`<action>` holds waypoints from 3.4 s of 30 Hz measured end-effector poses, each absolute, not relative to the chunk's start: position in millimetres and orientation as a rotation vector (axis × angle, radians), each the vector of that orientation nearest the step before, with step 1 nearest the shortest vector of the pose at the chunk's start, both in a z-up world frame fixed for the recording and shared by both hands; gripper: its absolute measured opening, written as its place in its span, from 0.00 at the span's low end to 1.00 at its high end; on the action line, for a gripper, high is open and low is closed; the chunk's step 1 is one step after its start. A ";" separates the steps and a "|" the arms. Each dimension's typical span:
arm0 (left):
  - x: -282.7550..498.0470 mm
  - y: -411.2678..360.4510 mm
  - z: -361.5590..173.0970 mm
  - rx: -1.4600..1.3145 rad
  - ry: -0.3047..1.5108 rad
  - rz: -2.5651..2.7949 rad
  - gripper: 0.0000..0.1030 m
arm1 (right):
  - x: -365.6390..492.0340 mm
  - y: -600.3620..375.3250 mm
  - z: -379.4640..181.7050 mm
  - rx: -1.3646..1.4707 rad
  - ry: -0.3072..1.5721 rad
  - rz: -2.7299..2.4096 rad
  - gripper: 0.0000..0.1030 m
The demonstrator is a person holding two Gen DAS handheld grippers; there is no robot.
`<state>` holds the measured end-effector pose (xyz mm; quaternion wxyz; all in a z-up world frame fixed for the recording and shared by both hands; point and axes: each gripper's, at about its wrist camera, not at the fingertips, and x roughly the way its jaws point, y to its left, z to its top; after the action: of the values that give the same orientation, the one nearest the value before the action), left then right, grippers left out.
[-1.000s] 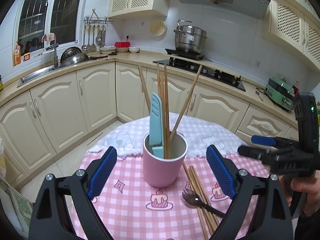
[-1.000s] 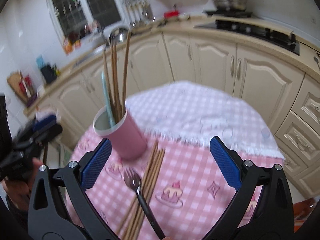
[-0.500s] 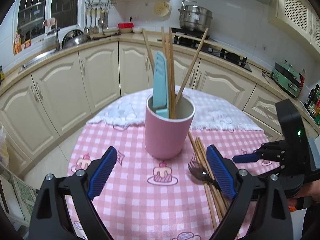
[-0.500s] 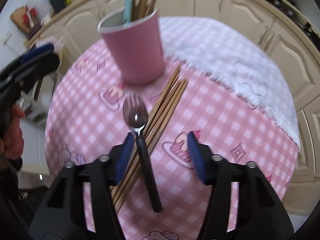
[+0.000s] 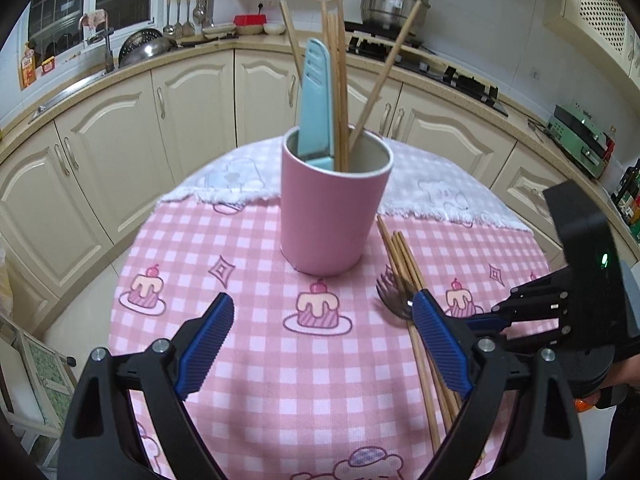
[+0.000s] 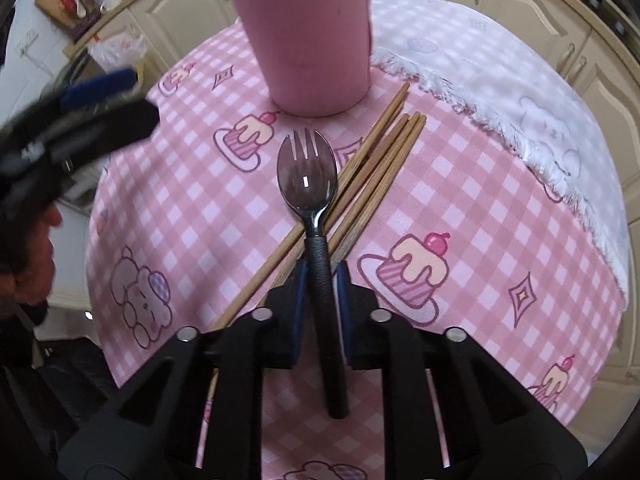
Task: Organize utensils
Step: 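Grasp the black-handled spork with the right gripper while the left gripper moves toward the chopsticks, then close the left gripper on one wooden chopstick, then lift the spork and chopstick with both grippers over the pink cup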
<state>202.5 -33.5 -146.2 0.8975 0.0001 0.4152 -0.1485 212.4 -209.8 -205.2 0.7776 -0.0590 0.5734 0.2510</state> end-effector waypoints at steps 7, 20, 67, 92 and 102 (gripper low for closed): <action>205.3 -57.1 -162.4 0.037 0.906 -0.343 0.86 | 217.8 -249.9 -206.3 0.012 1.227 0.462 0.12; 226.7 -100.2 -210.6 0.164 1.031 -0.295 0.86 | 215.0 -273.4 -205.3 0.068 1.224 0.384 0.12; 204.5 -83.9 -108.8 -0.004 0.692 -0.503 0.05 | 210.3 -299.4 -128.3 0.312 0.777 0.405 0.11; 257.5 -27.2 7.7 -0.217 0.218 -0.416 0.05 | 268.8 -231.7 -18.9 0.364 0.307 0.544 0.11; 284.4 -28.2 -1.9 -0.251 0.144 -0.380 0.05 | 294.4 -220.8 -31.9 0.372 0.292 0.523 0.11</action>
<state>284.4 -28.2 -1.9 0.9717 -0.1241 0.0715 -0.1880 294.4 -220.8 -31.9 0.9385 0.1822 0.1431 0.2562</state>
